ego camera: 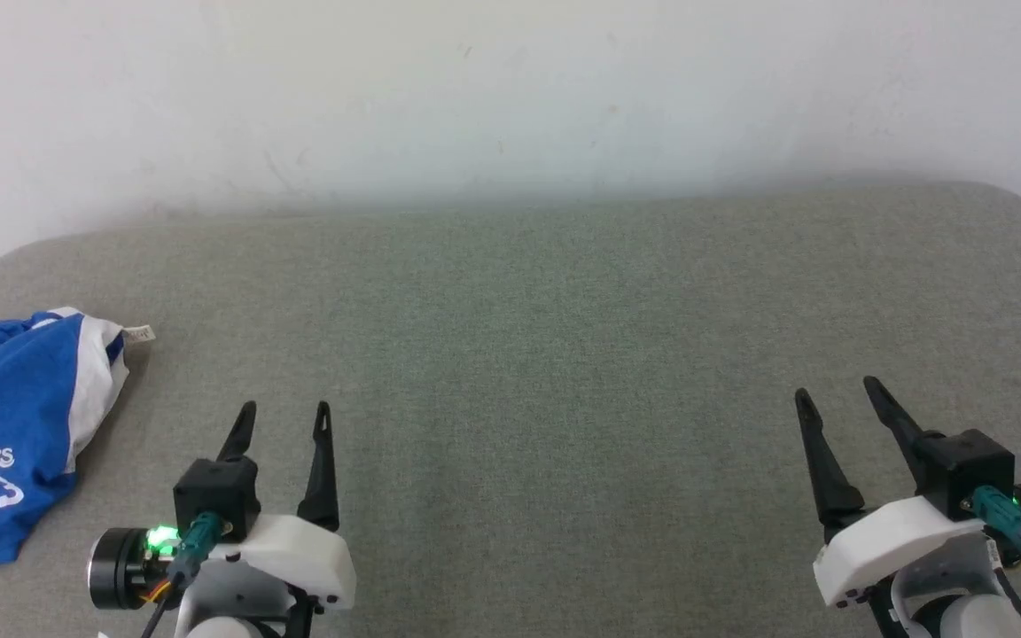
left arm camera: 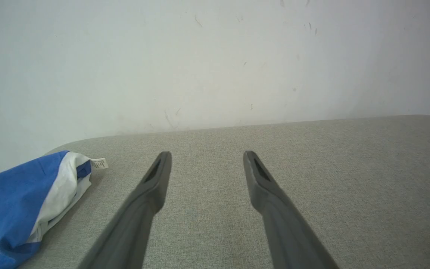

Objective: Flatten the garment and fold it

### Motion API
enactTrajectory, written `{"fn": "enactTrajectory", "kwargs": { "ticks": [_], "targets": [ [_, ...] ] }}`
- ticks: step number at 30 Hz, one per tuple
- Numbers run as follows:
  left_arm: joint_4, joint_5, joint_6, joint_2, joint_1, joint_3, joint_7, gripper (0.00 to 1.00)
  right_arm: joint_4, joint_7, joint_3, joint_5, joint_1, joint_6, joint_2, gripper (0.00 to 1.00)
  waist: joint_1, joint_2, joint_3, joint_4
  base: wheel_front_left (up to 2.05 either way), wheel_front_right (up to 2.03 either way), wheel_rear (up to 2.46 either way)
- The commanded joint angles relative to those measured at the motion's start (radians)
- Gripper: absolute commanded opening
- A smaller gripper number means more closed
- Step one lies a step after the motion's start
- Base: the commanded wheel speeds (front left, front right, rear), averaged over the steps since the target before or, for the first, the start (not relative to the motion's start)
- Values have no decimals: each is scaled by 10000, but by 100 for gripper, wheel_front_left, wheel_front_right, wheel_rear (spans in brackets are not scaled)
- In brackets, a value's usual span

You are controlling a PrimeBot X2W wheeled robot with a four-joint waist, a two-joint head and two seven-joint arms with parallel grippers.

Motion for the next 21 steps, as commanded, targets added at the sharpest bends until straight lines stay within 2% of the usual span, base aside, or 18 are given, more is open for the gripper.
{"fn": "enactTrajectory", "kwargs": {
  "ticks": [1, 8, 21],
  "targets": [
    [-31, 24, 125, 3, -79, -77, -109, 100, -115, -124, -68, 96, 12, -2, 7, 100, 0, 0, 7, 17, 0, 0, 0],
    [-61, 35, 319, 32, -133, -195, -235, 100, -199, -250, -170, 188, 20, -3, 9, 100, 0, 0, 39, 165, 0, 0, 0],
    [-121, -11, 793, 144, -201, -306, -507, 100, -385, -521, -246, 279, 64, -5, 14, 100, 0, 0, 124, 955, 0, 0, 0]
  ]
}}
